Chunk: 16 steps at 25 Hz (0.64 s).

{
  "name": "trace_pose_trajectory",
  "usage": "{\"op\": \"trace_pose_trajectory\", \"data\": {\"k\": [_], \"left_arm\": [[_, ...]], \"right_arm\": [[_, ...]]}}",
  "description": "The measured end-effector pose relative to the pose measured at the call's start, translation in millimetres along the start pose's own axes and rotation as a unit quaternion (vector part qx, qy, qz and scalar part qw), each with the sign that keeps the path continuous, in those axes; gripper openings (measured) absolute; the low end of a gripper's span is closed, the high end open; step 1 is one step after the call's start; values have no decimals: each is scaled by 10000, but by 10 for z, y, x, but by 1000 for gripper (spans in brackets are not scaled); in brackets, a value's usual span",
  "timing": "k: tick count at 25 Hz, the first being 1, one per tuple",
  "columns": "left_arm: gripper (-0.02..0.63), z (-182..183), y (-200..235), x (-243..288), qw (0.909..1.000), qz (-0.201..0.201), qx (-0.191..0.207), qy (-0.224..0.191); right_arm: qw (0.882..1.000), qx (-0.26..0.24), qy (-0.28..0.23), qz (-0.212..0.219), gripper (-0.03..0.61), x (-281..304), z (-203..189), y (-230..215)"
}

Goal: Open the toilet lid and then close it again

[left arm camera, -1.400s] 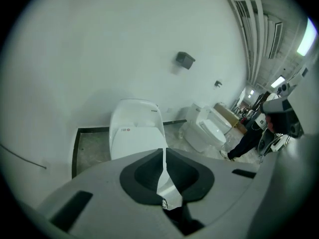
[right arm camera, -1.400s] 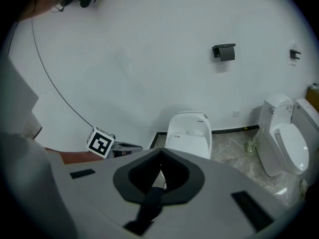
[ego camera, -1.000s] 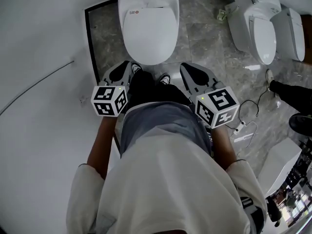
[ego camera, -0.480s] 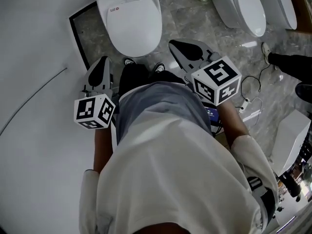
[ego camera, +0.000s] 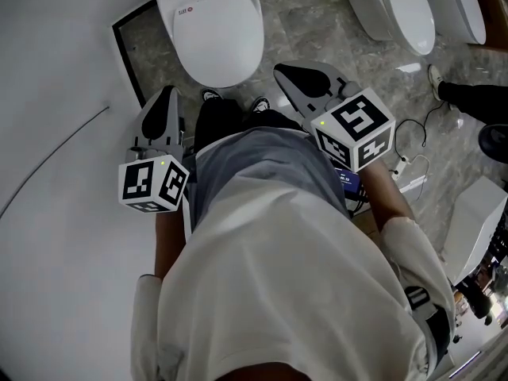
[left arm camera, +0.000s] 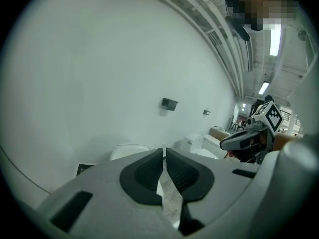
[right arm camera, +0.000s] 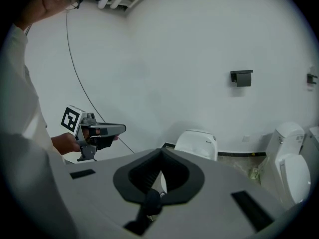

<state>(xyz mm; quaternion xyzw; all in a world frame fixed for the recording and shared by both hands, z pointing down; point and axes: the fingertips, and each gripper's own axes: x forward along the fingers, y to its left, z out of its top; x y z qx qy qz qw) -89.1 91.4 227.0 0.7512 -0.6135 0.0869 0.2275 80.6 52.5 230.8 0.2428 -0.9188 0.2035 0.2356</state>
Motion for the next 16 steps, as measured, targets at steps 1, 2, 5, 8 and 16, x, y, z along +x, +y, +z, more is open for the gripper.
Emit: {"op": "trace_pose_trajectory", "data": {"k": [1, 2, 5, 8, 16], "left_arm": [[21, -2, -3, -16, 10000, 15, -4, -2], [21, -5, -6, -34, 10000, 26, -10, -1], [21, -29, -10, -62, 10000, 45, -35, 42], [21, -39, -27, -65, 9999, 64, -53, 83], [21, -67, -97, -122, 9999, -3, -67, 100]], "right_arm": [[10000, 2, 14, -18, 9, -7, -10, 0], [10000, 0, 30, -35, 9, -14, -19, 2], [10000, -32, 77, -43, 9, -20, -43, 12], [9999, -35, 106, 12, 9, -21, -64, 25], [9999, -40, 116, 63, 9, -74, -118, 97]]}}
